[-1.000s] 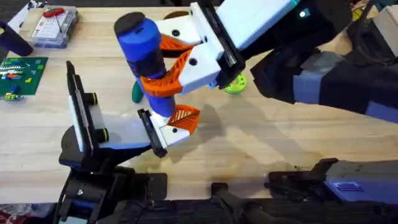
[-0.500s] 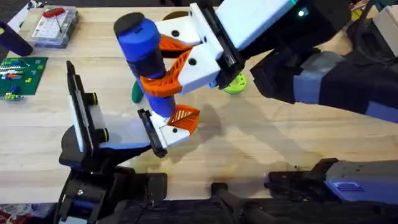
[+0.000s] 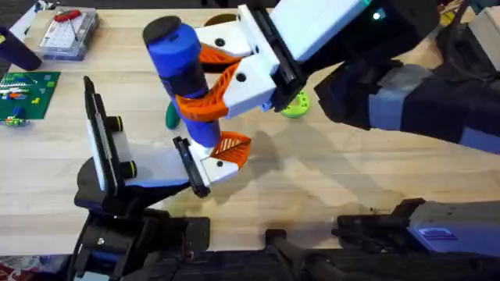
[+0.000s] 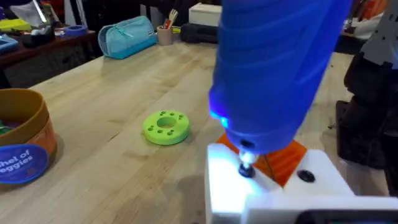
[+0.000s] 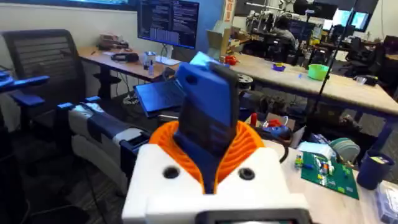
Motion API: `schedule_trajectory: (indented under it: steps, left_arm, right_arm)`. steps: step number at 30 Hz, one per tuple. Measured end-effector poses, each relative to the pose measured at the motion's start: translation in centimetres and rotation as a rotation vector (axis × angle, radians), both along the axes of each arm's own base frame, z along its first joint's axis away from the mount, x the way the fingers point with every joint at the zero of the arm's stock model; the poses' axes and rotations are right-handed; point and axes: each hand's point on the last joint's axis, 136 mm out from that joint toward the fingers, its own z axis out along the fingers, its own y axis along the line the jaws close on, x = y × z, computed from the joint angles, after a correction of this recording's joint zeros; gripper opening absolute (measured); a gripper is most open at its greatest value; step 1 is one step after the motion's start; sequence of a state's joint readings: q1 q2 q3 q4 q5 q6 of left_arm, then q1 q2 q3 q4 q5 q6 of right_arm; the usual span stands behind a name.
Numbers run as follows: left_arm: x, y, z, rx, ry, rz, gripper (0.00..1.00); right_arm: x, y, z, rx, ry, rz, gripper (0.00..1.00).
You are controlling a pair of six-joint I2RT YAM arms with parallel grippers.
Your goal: Pick up the gripper from the table and insert it into the empty holder that is missing its gripper. Then pick up a screw, insert it into the mounting hole, and use the screwdriver to tighten it. Finally, clean up the table by picking up the vegetable and placing it into the bucket.
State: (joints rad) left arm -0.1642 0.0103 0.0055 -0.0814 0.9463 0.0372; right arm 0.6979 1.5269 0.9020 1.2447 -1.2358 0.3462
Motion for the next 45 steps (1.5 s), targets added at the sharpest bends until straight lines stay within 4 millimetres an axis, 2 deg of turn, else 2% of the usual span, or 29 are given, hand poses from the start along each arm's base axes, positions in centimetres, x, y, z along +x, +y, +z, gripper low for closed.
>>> schedule_trajectory:
  steps: [28,32,37,41,43,45]
  left_arm:
    - [0.0,0.0,0.0,0.0,-0.001,-0.001,0.011]
    - [0.0,0.0,0.0,0.0,-0.001,0.0,0.011]
    - [0.0,0.0,0.0,0.0,-0.002,0.0,0.011]
    - [0.0,0.0,0.0,0.0,-0.002,0.0,0.011]
    - [0.0,0.0,0.0,0.0,-0.002,0.0,0.011]
    - [0.0,0.0,0.0,0.0,-0.002,0.0,0.011]
  right_arm:
    - [0.0,0.0,-0.1,-0.006,0.009,0.001,0.045]
    - [0.1,0.1,2.0,-0.028,0.023,0.043,0.046]
    - [0.8,0.4,7.0,-0.031,0.003,0.061,0.046]
    - [1.8,-0.4,10.8,-0.032,-0.029,0.04,0.046]
    - [2.4,-0.8,11.6,-0.034,-0.039,0.021,0.045]
    - [3.0,-0.9,11.3,-0.052,-0.029,0.012,0.045]
